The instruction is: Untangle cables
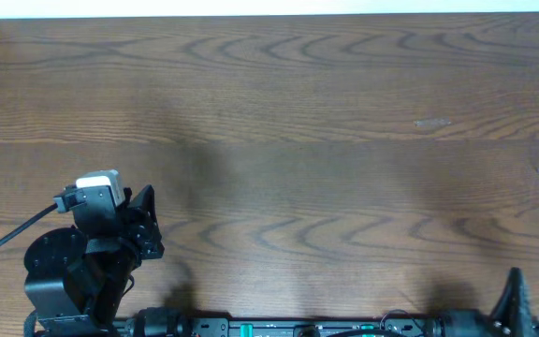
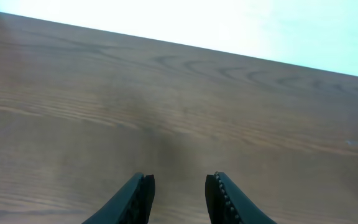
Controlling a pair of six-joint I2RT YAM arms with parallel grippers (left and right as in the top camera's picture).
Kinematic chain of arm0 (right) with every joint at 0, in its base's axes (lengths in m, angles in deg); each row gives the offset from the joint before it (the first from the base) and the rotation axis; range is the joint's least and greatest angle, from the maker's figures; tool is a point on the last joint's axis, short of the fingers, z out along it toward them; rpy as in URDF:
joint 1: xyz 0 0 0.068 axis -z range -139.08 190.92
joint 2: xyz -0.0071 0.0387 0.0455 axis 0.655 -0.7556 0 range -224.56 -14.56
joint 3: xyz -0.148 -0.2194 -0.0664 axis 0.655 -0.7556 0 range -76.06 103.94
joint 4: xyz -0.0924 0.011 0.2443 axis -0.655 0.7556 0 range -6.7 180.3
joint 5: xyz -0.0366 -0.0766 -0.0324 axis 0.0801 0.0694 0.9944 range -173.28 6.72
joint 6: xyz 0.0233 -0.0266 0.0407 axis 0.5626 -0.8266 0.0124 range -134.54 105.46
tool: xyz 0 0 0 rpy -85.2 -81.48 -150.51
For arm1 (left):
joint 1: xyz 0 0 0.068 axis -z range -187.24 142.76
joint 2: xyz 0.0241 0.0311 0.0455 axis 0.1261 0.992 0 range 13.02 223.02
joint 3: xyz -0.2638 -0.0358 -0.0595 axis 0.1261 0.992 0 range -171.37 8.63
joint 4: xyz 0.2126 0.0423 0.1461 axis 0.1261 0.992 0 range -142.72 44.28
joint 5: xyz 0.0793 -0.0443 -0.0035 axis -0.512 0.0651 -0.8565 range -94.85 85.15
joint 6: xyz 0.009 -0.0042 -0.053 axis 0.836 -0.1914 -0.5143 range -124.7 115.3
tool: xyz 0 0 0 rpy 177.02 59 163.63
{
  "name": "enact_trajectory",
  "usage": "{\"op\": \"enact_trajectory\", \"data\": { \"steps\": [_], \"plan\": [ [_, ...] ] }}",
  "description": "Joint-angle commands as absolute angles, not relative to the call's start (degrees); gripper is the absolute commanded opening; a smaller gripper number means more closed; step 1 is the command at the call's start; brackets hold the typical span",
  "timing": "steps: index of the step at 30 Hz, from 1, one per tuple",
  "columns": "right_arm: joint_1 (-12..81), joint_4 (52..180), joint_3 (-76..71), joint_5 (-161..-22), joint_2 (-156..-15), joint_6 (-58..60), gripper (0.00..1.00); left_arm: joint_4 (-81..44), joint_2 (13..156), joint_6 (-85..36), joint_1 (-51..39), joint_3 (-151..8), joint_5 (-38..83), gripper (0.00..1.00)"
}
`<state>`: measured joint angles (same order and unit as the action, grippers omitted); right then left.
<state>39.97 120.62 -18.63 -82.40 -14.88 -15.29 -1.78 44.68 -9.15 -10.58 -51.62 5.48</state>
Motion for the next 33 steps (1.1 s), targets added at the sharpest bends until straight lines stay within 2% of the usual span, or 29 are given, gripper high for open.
{"op": "enact_trajectory", "data": {
  "steps": [1, 9, 14, 16, 20, 33],
  "plan": [
    [40.4, 108.6, -23.0, -86.0, -15.0, -20.8, 0.99, -2.0, 44.5, -8.4, -10.8, -52.4, 5.0, 0.33],
    [40.4, 68.0, -49.2, -87.1, -15.0, -15.7, 0.99, -2.2, 44.5, -8.4, -10.8, -52.4, 4.9, 0.33],
    [40.4, 52.2, -64.9, -86.6, -15.0, -14.4, 0.99, -2.2, 44.5, -8.4, -10.8, -52.4, 4.9, 0.34],
    [40.4, 49.5, -69.7, -86.2, -15.0, -11.7, 0.99, -2.2, 44.5, -8.4, -10.8, -52.4, 4.9, 0.35],
    [40.4, 47.8, -75.7, -85.5, -15.0, -8.2, 0.99, -2.2, 44.5, -8.4, -10.8, -52.4, 4.9, 0.37],
    [40.4, 76.1, -75.7, -84.8, -15.1, -8.1, 0.99, -2.2, 44.5, -8.4, -10.8, -52.4, 4.9, 0.37]
  ]
}}
